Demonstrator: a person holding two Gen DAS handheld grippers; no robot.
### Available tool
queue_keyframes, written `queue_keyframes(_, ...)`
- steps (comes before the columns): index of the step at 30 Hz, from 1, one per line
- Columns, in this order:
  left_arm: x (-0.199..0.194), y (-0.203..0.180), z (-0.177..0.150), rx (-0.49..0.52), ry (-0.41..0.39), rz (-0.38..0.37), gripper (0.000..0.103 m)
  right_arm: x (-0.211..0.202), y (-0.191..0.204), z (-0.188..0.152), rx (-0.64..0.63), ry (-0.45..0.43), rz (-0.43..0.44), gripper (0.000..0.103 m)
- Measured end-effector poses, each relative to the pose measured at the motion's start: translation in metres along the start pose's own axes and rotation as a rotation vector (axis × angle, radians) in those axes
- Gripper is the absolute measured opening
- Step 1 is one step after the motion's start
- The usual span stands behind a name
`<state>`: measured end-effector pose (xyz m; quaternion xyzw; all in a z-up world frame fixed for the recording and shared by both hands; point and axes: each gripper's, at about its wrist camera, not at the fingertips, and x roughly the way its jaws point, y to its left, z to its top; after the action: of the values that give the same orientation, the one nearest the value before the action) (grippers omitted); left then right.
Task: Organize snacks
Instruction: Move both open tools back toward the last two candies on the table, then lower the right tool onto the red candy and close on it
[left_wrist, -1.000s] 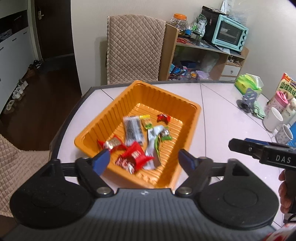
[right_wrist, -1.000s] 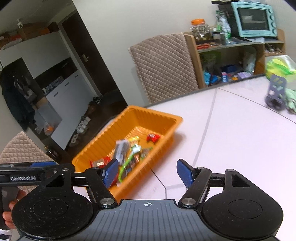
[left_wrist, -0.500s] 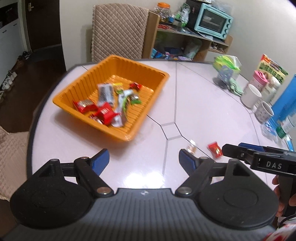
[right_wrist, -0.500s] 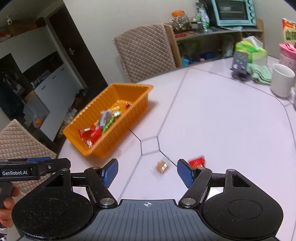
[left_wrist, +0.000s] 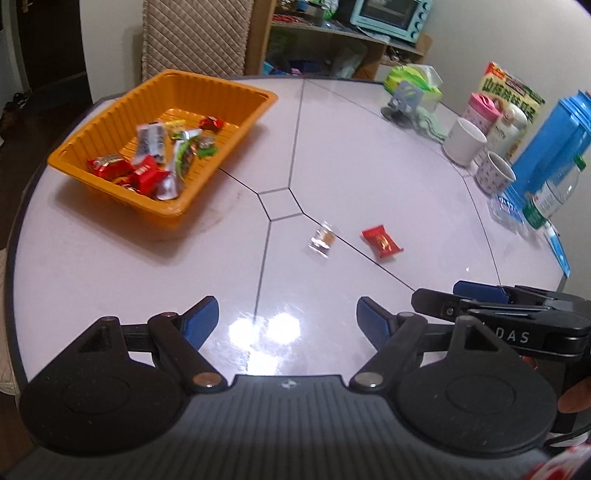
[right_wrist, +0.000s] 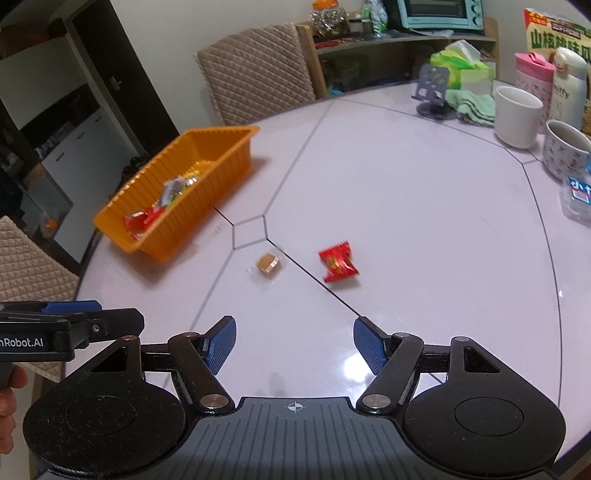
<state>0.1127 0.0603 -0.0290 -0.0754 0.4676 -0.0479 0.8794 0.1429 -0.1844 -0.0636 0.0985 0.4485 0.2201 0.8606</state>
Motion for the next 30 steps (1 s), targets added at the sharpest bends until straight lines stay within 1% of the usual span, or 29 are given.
queue_keyframes(7, 0.011, -0.013, -0.004, 0.042, 0.018, 0.008, 0.079, 0.004, -0.008, -0.009, -0.007, 0.028, -0.036, 0.070)
queue_keyframes(15, 0.025, -0.015, -0.001, 0.066, 0.038, 0.026, 0.079, 0.015, -0.018, -0.011, -0.019, 0.053, -0.076, 0.070)
queue_keyframes(20, 0.036, -0.015, 0.004, 0.062, 0.044, 0.032, 0.079, 0.022, -0.022, -0.007, -0.036, 0.050, -0.091, 0.070)
queue_keyframes(24, 0.045, -0.015, 0.010, 0.063, 0.049, 0.034, 0.076, 0.028, -0.023, 0.000, -0.063, 0.030, -0.095, 0.070)
queue_keyframes(30, 0.058, -0.015, 0.017, 0.070, 0.053, 0.037, 0.076, 0.040, -0.024, 0.013, -0.085, 0.011, -0.078, 0.070)
